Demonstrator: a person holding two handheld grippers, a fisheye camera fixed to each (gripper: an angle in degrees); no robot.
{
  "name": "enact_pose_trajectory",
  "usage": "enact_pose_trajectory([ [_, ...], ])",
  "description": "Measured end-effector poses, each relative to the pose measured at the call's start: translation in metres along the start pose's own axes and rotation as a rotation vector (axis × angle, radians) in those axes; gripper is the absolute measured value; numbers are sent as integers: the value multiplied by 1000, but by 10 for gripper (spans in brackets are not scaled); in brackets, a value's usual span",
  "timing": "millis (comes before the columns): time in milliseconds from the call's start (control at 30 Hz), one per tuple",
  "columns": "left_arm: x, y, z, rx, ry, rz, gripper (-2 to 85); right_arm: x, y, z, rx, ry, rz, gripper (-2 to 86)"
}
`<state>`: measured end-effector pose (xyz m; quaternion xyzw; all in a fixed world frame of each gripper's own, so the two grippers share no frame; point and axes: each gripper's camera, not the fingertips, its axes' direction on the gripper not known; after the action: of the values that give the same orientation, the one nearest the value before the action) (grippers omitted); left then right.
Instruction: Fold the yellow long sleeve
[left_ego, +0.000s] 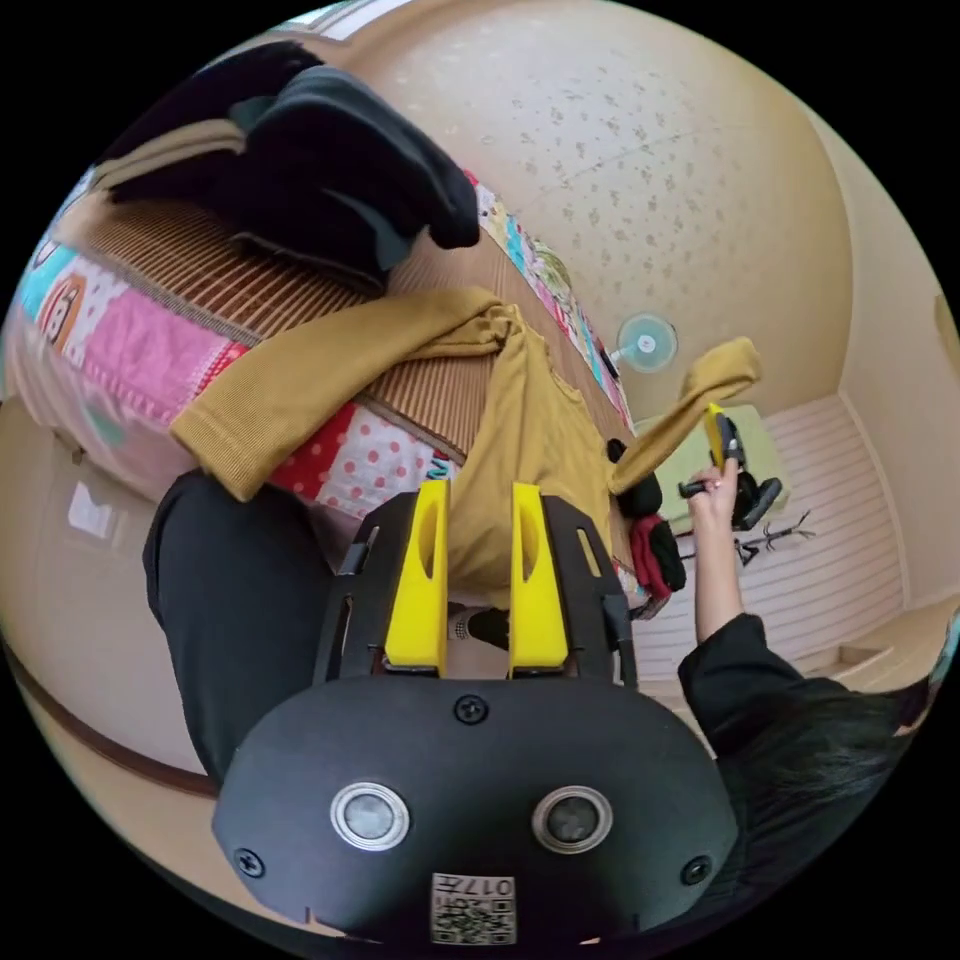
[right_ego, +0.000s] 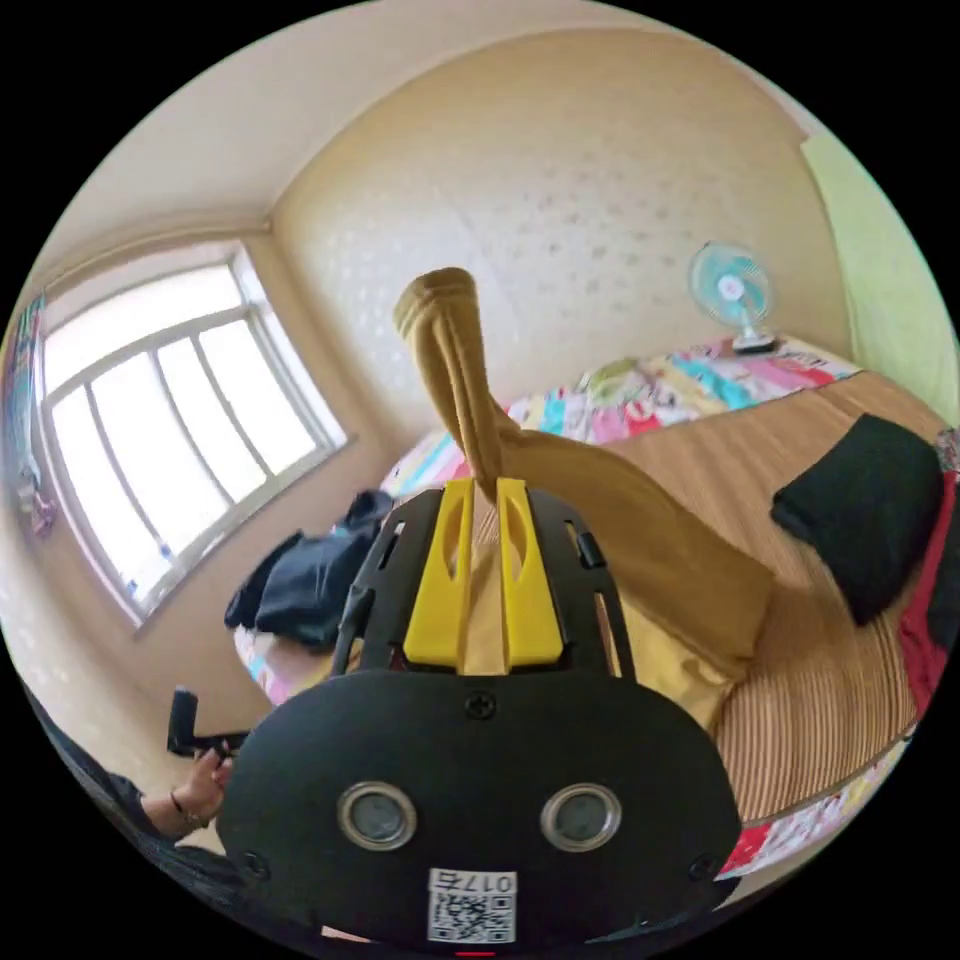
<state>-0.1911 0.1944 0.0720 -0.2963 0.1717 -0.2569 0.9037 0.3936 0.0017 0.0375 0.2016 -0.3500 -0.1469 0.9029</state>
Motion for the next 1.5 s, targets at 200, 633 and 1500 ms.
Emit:
enact_pose_trajectory([
  [200,7,0,-39,99,-258,106,107,-12,174,114,-425,17,128,26],
  [633,16,-54,25,-339,-603,487,18,-43,216,55,-351,175,14,30],
  [1500,327,-193,217,-366,724,585,58,85,266,-23,-81,208,305,12],
])
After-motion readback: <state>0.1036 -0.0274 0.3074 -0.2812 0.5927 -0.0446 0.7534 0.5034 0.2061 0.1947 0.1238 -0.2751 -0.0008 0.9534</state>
